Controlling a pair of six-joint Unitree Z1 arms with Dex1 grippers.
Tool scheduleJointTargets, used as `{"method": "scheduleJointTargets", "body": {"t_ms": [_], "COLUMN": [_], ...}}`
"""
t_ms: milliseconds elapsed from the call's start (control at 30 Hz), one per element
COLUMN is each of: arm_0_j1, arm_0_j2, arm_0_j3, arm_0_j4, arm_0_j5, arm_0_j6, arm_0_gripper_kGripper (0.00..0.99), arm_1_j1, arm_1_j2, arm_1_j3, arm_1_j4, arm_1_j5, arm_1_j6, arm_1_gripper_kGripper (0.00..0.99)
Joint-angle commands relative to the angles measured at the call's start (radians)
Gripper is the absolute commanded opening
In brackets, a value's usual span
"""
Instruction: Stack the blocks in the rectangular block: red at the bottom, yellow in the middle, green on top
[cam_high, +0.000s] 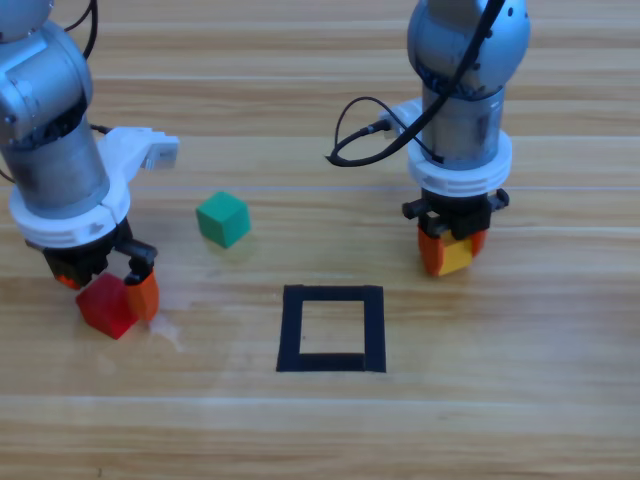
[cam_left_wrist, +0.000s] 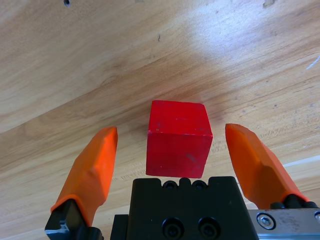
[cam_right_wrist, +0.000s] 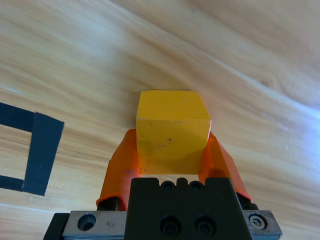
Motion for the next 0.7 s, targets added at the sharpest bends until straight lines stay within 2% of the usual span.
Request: {"method": "scheduleJointTargets", "body": {"t_ms": [33,100,200,333,367,433,533,700], "arm_0_j1": [-0.020,-0.019,-0.019,-0.019,-0.019,-0.019,-0.025,-0.111], "arm_0_j2": [0.062,0.064,0.065,0.065,0.062,0.058,0.036,0.067], "arm_0_j3": [-0.002,0.001,0.002,0.001,0.002,-0.002,-0.016,-0.148], "arm_0_j4": [0.016,0.019,0.019,0.021,0.021,0.022,0.027,0.111], "arm_0_j5": [0.009,0.009,0.008,0.008,0.008,0.011,0.041,0.040], "arm_0_j6": [0.000,0.000,0.001,0.001,0.001,-0.019,-0.106,-0.267], "arm_0_gripper_kGripper": [0.847,0.785,0.624,0.225,0.164,0.133,0.005,0.000], "arm_1_j1": [-0.010,0.000,0.023,0.054,0.059,0.068,0.072,0.072], "arm_1_j2": [-0.149,-0.192,-0.254,-0.336,-0.348,-0.354,-0.350,-0.365], "arm_1_j3": [0.101,0.132,0.172,0.228,0.238,0.244,0.265,0.336], "arm_1_j4": [0.015,0.015,0.014,-0.002,-0.006,-0.012,-0.045,-0.118], "arm_1_j5": [-0.040,-0.040,-0.047,-0.068,-0.068,-0.068,-0.062,-0.062], "arm_1_j6": [0.112,0.132,0.155,0.184,0.185,0.181,0.155,0.156], "arm_1_gripper_kGripper": [0.000,0.000,0.000,0.000,0.000,0.000,0.000,0.000]}}
